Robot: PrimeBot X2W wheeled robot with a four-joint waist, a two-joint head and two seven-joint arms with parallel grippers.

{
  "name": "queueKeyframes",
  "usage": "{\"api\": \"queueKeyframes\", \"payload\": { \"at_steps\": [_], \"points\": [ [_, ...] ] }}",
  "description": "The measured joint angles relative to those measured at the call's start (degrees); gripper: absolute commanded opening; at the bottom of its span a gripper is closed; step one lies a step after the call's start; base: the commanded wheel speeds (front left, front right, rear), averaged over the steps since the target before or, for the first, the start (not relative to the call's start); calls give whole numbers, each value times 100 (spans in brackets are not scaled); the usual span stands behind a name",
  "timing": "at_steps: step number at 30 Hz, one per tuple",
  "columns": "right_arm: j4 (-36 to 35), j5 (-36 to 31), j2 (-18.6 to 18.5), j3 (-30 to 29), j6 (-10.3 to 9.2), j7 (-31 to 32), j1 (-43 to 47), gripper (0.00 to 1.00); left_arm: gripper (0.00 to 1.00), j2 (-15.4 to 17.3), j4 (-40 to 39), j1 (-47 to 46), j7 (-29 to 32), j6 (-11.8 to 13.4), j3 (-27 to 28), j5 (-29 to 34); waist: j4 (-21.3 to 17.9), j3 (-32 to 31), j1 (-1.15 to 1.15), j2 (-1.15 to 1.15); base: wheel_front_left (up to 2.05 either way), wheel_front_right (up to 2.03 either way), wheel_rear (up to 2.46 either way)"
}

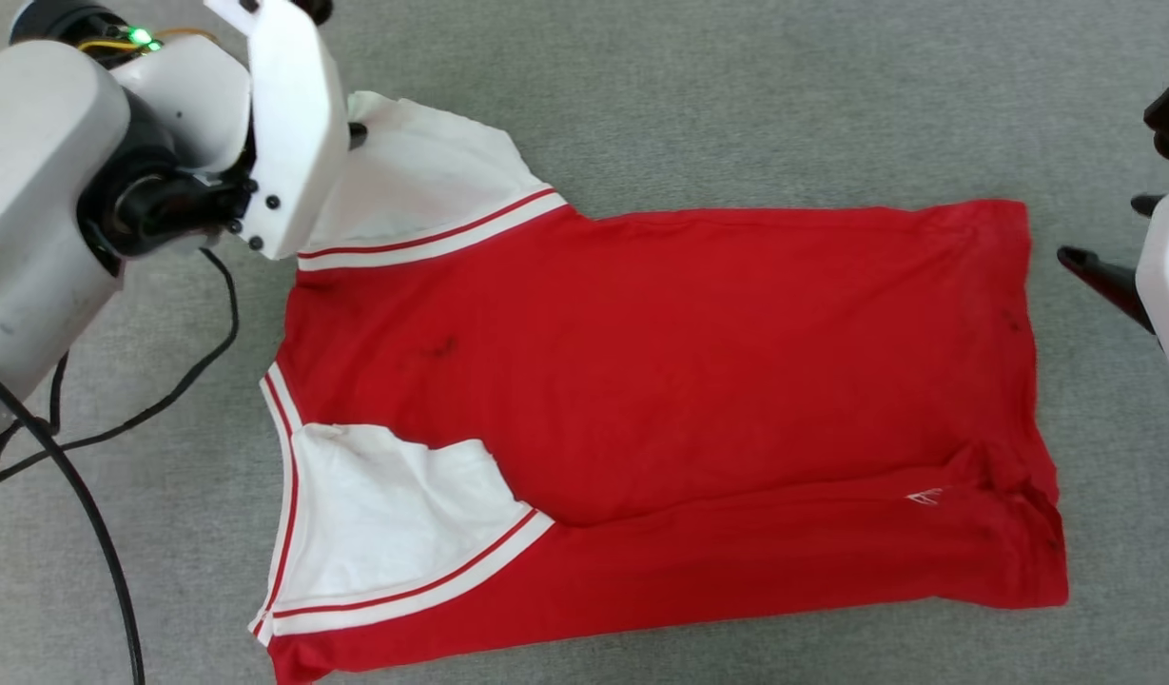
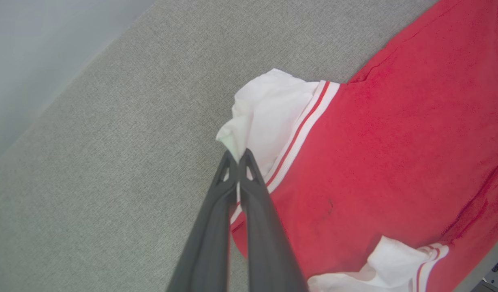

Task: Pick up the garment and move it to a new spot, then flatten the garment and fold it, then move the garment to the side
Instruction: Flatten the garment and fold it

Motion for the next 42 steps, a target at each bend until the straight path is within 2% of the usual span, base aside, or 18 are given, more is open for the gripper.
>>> {"api": "queueKeyframes", "payload": {
  "at_steps": [5,9,15,22,23,24,30,37,42],
  "points": [
    [547,480,80,102,0,720,-421,100,0,-7,-269,-152,-131,0,-118,1,166,126,0,0,0,0,0],
    [1107,643,410,-3,0,1009,-618,100,0,-42,-419,-281,-287,-1,-178,-16,289,283,0,0,0,0,0],
    [1726,497,795,-31,0,937,-708,100,0,-29,-535,-477,-352,0,-279,-41,426,524,0,0,0,0,0],
    [1978,460,879,102,0,695,-699,100,0,53,-588,-545,-424,-1,-407,-52,486,631,0,0,0,0,0],
    [1982,480,877,136,0,682,-700,40,0,62,-586,-546,-438,-1,-417,-62,479,623,0,0,0,0,0],
    [1985,481,872,171,-1,632,-700,0,0,74,-578,-546,-449,-1,-427,-80,469,610,0,0,0,0,0],
    [1989,575,865,468,0,168,-665,0,0,177,-514,-407,-644,-1,-481,-187,392,396,0,0,0,0,0],
    [1783,793,542,739,0,-439,-408,0,0,350,-730,-41,-966,-1,-519,-246,359,-103,0,0,0,0,0],
    [1533,904,288,923,0,-899,-83,0,0,622,-996,324,-1240,-1,-542,-241,378,-470,0,0,0,0,0]
  ]
}}
